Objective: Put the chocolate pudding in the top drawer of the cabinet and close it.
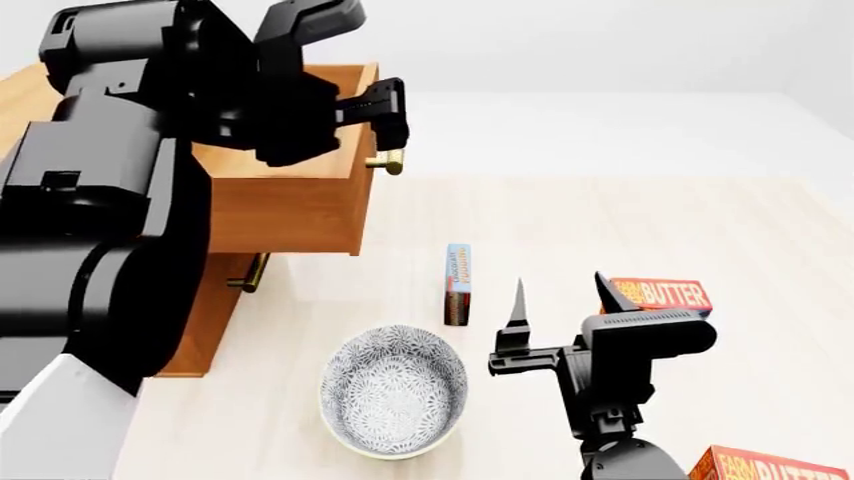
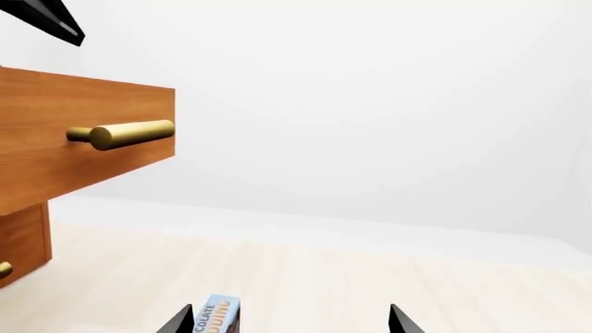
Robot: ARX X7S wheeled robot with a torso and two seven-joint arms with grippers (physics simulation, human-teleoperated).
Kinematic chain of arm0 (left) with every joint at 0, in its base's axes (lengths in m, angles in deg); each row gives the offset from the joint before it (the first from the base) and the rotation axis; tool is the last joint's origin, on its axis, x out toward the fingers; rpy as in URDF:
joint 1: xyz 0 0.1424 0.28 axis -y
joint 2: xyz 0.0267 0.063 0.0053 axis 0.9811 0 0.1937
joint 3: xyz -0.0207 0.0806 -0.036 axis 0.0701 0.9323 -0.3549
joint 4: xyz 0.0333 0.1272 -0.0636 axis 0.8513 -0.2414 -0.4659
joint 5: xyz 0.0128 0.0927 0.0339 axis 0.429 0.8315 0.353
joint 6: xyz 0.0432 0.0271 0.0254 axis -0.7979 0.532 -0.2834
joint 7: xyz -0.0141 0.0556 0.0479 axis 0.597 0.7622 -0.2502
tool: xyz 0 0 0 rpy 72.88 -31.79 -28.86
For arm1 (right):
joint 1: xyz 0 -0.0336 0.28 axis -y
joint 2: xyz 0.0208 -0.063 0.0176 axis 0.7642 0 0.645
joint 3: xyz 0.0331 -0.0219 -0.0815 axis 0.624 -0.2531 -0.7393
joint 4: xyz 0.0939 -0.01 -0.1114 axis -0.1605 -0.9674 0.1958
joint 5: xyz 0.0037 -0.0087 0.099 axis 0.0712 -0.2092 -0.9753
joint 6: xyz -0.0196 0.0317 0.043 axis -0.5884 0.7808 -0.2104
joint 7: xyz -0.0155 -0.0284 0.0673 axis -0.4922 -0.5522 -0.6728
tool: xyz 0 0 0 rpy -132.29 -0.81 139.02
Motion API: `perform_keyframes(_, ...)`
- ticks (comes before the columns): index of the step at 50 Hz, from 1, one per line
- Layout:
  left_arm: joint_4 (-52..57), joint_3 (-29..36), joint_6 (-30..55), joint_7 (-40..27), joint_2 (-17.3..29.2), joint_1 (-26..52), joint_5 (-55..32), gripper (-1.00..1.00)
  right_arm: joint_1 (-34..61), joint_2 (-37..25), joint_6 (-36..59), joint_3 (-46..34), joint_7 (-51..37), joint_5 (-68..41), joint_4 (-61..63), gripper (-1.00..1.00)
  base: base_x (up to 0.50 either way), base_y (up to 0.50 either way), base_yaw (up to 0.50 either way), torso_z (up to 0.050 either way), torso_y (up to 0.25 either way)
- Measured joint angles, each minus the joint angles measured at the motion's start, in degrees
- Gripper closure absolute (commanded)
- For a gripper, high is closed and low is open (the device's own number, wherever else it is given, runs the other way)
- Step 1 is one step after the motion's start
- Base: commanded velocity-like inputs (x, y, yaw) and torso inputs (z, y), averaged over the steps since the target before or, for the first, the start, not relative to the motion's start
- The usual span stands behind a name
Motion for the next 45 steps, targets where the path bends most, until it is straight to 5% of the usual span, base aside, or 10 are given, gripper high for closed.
perform_keyframes(25, 1.41, -3.12, -0.46, 1.22, 1.46, 2.49, 3.73, -1.0, -0.07, -0.36, 0.03, -0.47, -0.32, -0.02, 0.51, -1.0, 0.0, 0.0, 0.0, 0.0, 0.0)
perform_keyframes(45, 32.42, -5.44, 13.8, -0.05, 3.48, -6.26, 1.97, -1.0, 0.11, -0.58, 0.24, -0.71, -0.57, -0.25, 1.02, -1.0, 0.0, 0.0, 0.0, 0.0, 0.0)
